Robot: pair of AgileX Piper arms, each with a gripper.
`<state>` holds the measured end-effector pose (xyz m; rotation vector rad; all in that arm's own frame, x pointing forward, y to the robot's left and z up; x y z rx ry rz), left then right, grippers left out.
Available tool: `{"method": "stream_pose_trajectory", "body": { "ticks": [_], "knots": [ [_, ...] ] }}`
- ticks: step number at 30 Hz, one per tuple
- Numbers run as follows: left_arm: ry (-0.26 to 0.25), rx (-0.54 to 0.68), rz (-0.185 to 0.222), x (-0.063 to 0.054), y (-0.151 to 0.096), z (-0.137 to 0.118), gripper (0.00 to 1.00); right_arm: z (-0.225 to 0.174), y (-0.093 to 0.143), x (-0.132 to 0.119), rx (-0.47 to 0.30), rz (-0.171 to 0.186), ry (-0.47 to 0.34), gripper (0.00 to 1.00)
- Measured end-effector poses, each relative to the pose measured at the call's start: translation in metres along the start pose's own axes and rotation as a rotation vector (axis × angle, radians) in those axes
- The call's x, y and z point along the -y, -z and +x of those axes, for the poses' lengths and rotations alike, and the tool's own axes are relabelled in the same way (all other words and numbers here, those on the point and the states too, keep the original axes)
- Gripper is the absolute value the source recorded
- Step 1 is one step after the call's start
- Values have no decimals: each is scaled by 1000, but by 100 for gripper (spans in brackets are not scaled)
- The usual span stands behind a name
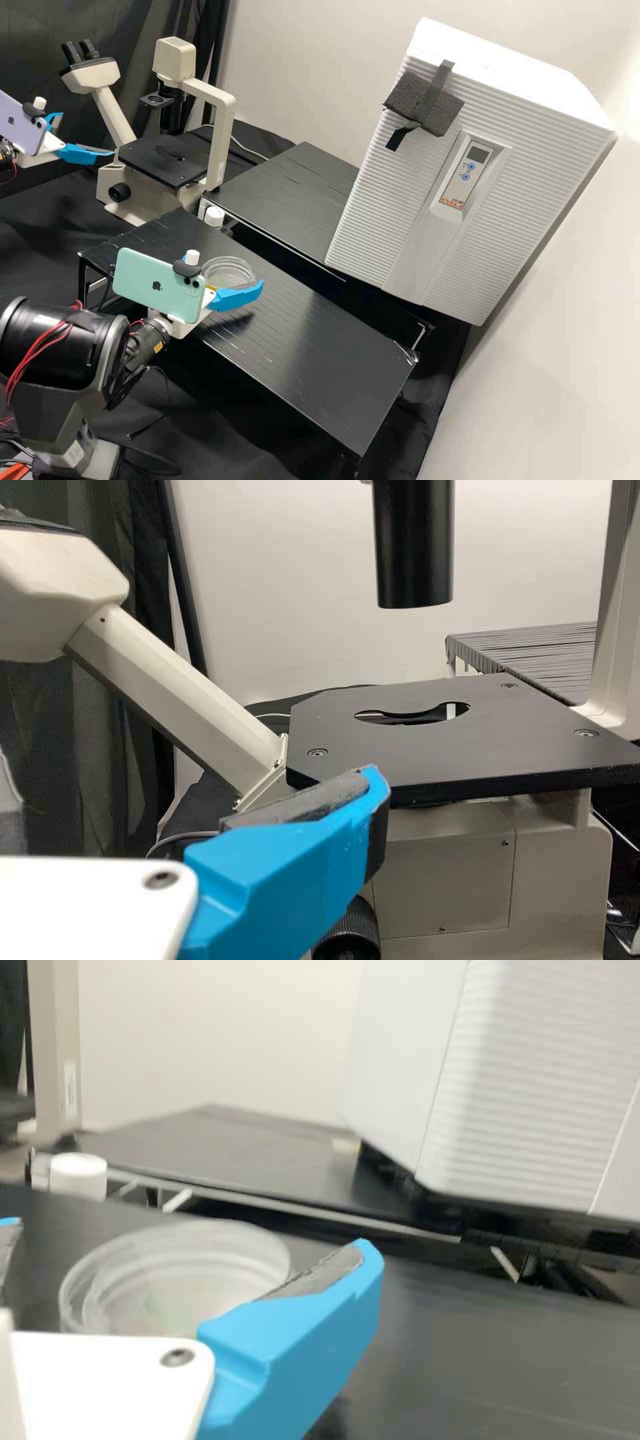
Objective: Close the petri dish lid.
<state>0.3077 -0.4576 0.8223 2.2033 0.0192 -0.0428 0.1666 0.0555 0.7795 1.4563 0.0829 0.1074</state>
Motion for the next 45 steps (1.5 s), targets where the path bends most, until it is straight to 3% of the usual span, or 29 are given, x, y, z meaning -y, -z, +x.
{"method": "stream_pose_trajectory", "body": {
  "ticks": [4,8,9,11,14,18,24,27,33,37,45],
  "knots": [
    [0,0,0,0,0,0,100,-5,3,-13,-3,51,-75,100],
    [0,0,0,0,0,0,100,-11,6,-25,-13,144,-144,100],
    [0,0,0,0,0,0,100,-13,8,-28,-32,191,-159,100],
    [0,0,0,0,0,0,100,-14,8,-32,-44,248,-176,100],
    [0,0,0,0,0,0,100,-14,7,-33,-38,285,-185,100],
    [0,0,0,0,0,0,100,-15,11,-29,-52,274,-156,100],
    [0,0,0,0,0,0,100,-17,22,-12,-83,184,-56,100],
    [0,0,0,0,0,0,100,-16,20,-5,-62,145,-26,100],
    [0,0,0,0,0,0,100,-13,11,-1,40,140,-30,100],
    [0,0,0,0,0,0,100,-13,7,4,86,115,-15,100],
    [0,0,0,0,0,0,100,-10,3,15,118,70,28,100]
  ]
}}
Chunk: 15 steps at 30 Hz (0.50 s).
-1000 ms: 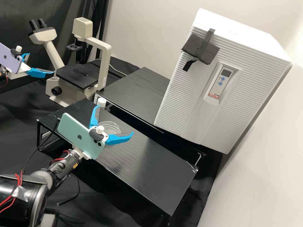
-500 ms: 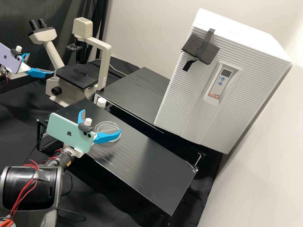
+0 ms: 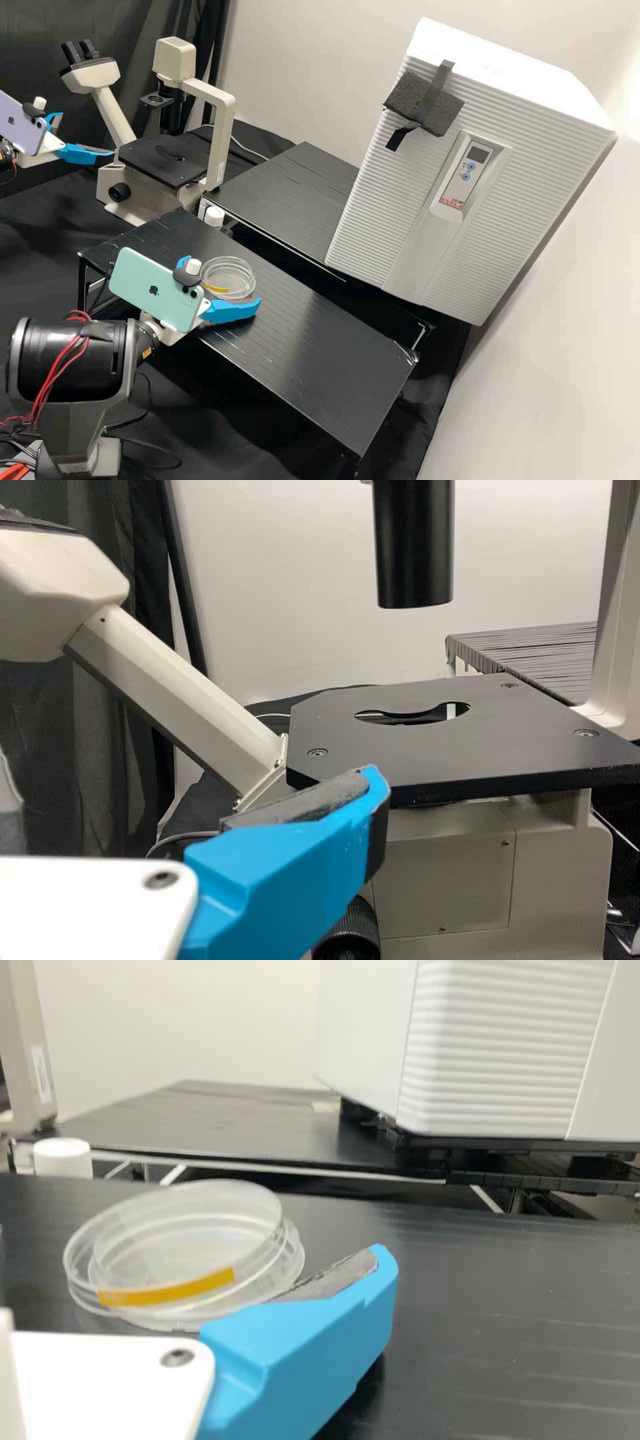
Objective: Close the petri dish lid.
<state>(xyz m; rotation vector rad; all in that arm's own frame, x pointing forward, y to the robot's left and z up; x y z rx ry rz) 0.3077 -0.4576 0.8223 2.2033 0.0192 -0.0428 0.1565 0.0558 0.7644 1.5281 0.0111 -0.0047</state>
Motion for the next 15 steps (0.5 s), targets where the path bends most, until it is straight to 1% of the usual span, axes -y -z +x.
{"method": "stream_pose_trajectory", "body": {
  "ticks": [2,6,9,11,12,13,15],
  "knots": [
    [0,0,0,0,0,0,100,1,-2,2,10,-13,6,100],
    [0,0,0,0,0,0,100,5,-5,5,20,-50,13,100],
    [0,0,0,0,0,0,100,7,-8,7,35,-57,12,100],
    [0,0,0,0,0,0,100,8,-9,6,40,-53,7,100],
    [0,0,0,0,0,0,100,8,-9,6,37,-42,8,100],
    [0,0,0,0,0,0,100,8,-9,6,36,-38,9,0],
    [0,0,0,0,0,0,100,9,-10,6,34,-34,8,0]
  ]
}}
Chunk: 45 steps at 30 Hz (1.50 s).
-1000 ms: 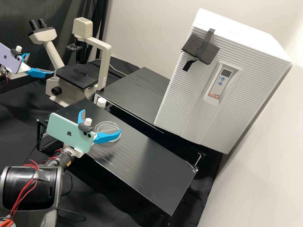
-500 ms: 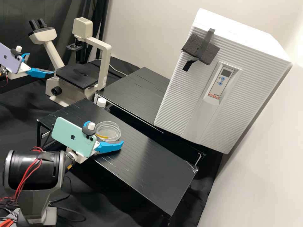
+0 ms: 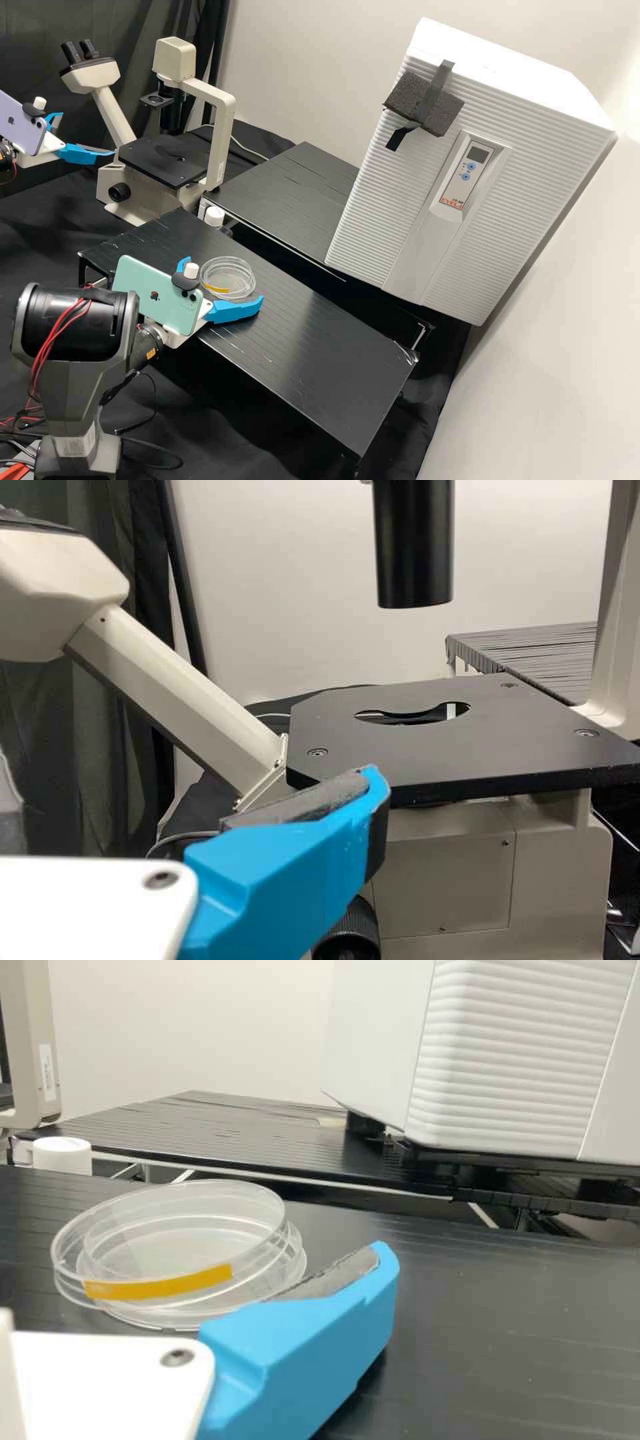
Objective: Close the petri dish lid.
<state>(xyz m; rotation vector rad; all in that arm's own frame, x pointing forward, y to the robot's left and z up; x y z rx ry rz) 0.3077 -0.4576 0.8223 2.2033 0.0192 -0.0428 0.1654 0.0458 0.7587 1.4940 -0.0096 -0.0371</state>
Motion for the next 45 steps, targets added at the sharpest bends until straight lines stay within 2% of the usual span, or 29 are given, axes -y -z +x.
{"method": "stream_pose_trajectory", "body": {
  "ticks": [9,21,25,42,43,45],
  "knots": [
    [0,0,0,0,0,0,100,1,-1,0,-4,7,3,0],
    [0,0,0,0,0,0,100,2,0,0,-19,-1,7,0],
    [0,0,0,0,0,0,100,3,-1,0,-18,18,8,0],
    [0,0,0,0,0,0,100,3,-1,-1,-16,25,6,0],
    [0,0,0,0,0,0,100,3,-1,-1,-16,25,6,100],
    [0,0,0,0,0,0,100,3,-1,-1,-16,25,6,100]
  ]
}}
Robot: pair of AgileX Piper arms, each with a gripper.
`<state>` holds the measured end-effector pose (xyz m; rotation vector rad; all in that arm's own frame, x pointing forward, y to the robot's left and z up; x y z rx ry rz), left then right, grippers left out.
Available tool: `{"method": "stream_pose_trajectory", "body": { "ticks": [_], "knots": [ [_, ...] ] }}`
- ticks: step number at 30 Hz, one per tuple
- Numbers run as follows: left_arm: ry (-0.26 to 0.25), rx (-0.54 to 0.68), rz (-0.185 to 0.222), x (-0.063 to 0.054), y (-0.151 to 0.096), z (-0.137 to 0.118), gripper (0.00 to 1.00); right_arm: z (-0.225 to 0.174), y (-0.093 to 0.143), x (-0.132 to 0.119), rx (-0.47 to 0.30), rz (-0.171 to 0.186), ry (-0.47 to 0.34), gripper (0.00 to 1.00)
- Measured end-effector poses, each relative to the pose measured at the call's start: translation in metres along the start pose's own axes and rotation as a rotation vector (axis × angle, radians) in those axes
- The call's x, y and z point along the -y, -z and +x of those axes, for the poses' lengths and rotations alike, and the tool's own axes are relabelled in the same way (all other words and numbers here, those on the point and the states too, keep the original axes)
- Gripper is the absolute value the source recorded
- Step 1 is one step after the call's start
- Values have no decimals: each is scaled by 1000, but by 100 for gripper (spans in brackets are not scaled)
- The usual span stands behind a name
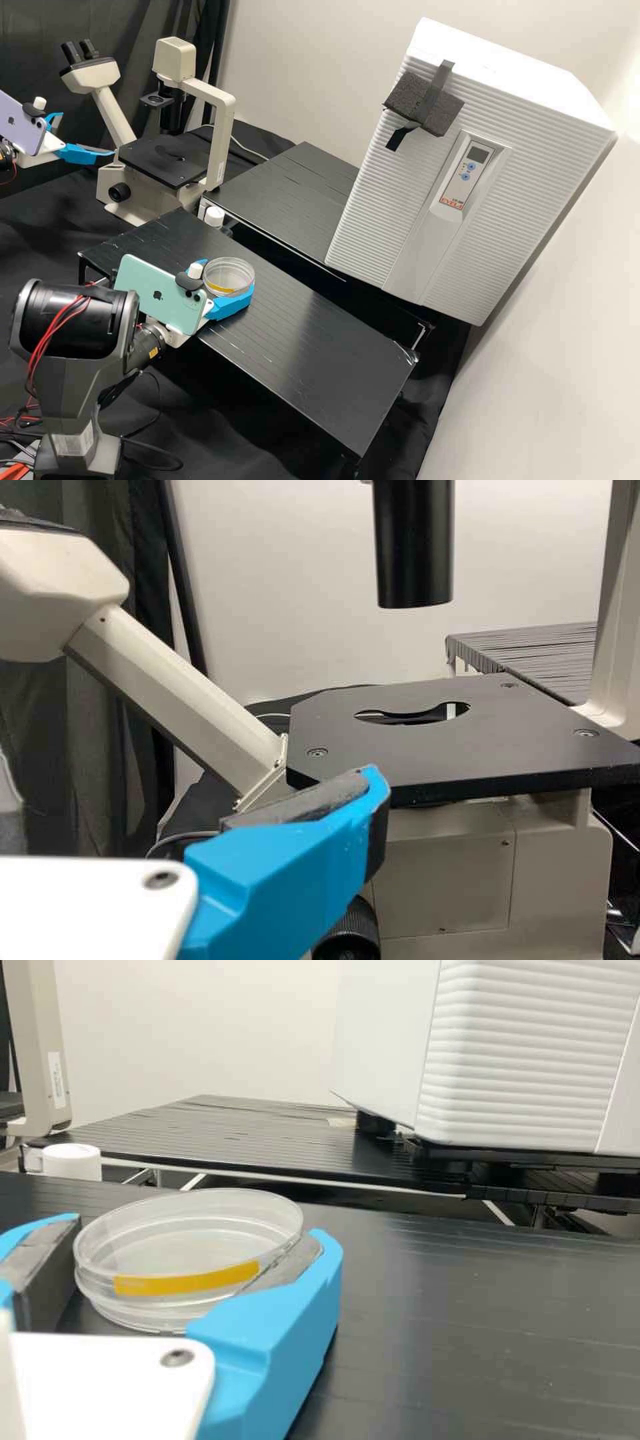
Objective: Close the petri dish lid.
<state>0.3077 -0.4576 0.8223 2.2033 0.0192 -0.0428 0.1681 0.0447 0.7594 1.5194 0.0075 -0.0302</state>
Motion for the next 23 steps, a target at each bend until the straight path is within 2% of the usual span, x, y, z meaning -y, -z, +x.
{"method": "stream_pose_trajectory", "body": {
  "ticks": [8,19,23],
  "knots": [
    [0,0,0,0,0,0,100,-2,2,-1,0,20,-9,100],
    [0,0,0,0,0,0,100,-10,6,-17,-3,119,-88,100],
    [0,0,0,0,0,0,100,-10,5,-22,0,171,-116,100]
  ]
}}
